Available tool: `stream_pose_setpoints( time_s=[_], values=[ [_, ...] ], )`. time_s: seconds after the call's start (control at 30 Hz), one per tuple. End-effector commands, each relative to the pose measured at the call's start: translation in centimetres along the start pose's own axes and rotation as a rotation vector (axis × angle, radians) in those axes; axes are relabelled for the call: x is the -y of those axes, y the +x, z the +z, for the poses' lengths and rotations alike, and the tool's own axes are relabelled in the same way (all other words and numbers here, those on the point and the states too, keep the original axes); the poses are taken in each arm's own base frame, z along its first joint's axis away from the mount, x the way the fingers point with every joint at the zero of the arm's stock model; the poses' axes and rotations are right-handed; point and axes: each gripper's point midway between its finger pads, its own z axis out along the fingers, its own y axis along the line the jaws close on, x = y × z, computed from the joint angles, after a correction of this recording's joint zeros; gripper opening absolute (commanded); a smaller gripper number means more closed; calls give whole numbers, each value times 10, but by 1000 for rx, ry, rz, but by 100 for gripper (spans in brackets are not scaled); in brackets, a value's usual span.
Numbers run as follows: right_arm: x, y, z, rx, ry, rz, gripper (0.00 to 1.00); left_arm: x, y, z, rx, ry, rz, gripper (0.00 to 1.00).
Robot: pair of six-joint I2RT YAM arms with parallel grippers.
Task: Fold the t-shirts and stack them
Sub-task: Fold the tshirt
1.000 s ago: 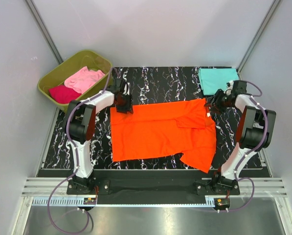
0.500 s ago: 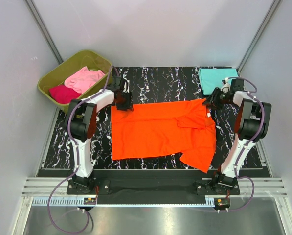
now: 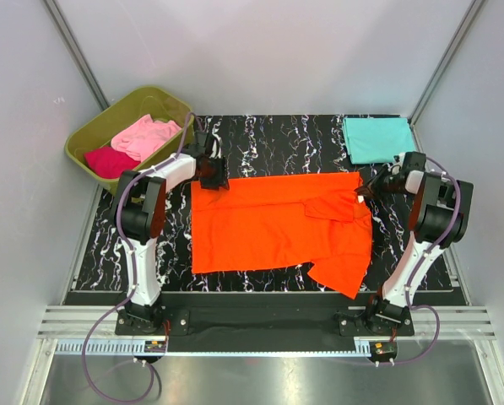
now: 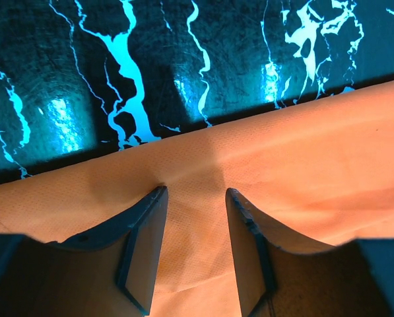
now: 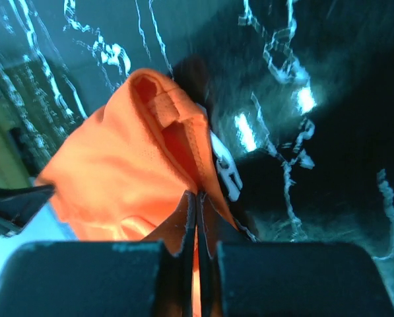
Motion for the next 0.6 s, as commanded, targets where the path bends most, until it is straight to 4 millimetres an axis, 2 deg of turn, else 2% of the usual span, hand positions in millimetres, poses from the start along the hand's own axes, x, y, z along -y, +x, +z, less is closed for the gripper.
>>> stream_pose_setpoints(
  time_s=[0.0,0.13,0.23,0.27,0.3,0.4,0.5,0.57],
  values=[
    [-15,-12,-11,99,-22,23,0,-28,25,15,-78,-85,-32,48],
    [-15,-15,-13,130,-9,57,0,-27,24,13,-75,-87,-33,48],
    [-26,-20,-21,145,-32,64,10,-21,19,6,-64,-56,-34,49],
    [-34,-22,-30,159,-42,59,15,-14,12,-2,-44,-36,-25,49],
    [-39,-25,-37,171,-35,60,25,-9,7,-8,-32,-14,-22,50],
    [-42,-23,-62,197,47,90,38,10,-16,-41,52,34,-14,52],
    [-33,-6,-82,201,141,136,41,33,-29,-71,121,82,-5,52],
    [-30,8,-92,191,173,170,40,60,-29,-87,148,128,27,53]
  ],
)
